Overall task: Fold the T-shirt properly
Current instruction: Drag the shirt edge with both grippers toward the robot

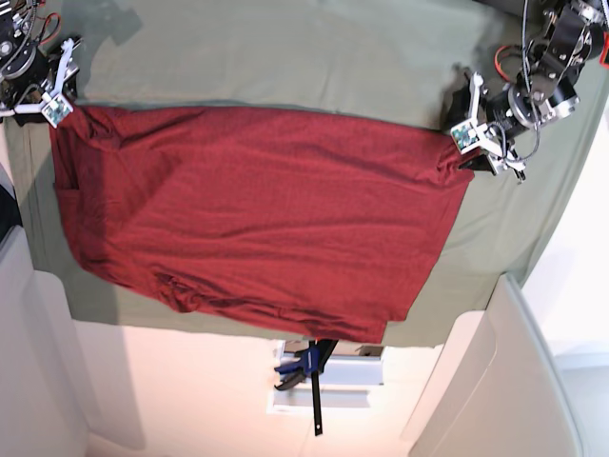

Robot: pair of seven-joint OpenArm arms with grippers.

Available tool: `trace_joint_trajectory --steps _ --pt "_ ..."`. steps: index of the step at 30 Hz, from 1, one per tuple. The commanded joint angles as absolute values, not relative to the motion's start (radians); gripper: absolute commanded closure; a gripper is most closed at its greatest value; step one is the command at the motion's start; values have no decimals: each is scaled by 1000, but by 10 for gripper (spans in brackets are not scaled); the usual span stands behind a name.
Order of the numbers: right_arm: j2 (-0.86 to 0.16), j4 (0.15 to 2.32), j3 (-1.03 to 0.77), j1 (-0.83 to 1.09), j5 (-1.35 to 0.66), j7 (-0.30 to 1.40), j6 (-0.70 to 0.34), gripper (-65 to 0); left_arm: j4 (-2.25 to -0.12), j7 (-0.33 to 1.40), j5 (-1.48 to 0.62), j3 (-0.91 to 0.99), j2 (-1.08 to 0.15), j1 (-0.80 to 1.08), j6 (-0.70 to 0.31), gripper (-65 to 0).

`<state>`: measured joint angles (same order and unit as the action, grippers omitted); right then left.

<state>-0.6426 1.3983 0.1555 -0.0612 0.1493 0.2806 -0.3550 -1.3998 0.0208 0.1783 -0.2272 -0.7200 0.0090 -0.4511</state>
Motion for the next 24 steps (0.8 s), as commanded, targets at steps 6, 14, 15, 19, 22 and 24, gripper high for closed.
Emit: trace_joint_trajectory --steps 6,14,15,19,22,24 --pt "-662 1404 147 -74 154 285 -356 -312 -1388 4 181 -241 -740 -43 -438 -415" --pt "-662 1403 147 -74 153 285 -356 -312 -1382 4 241 -354 -739 -47 -363 -415" --pt "-662 1403 147 -74 153 284 -356 -312 -1374 3 250 -371 -739 -54 -342 -415" --pt "-662 1401 147 -74 153 284 -356 -312 -1313 3 253 -425 -739 -99 -325 -414" --pt "-662 1390 147 -74 153 284 -356 -312 -1265 2 268 -446 -739 -124 -325 -381" --pt "-662 1377 147 -74 153 284 -356 -292 -1250 2 275 -446 -739 -127 -326 -260"
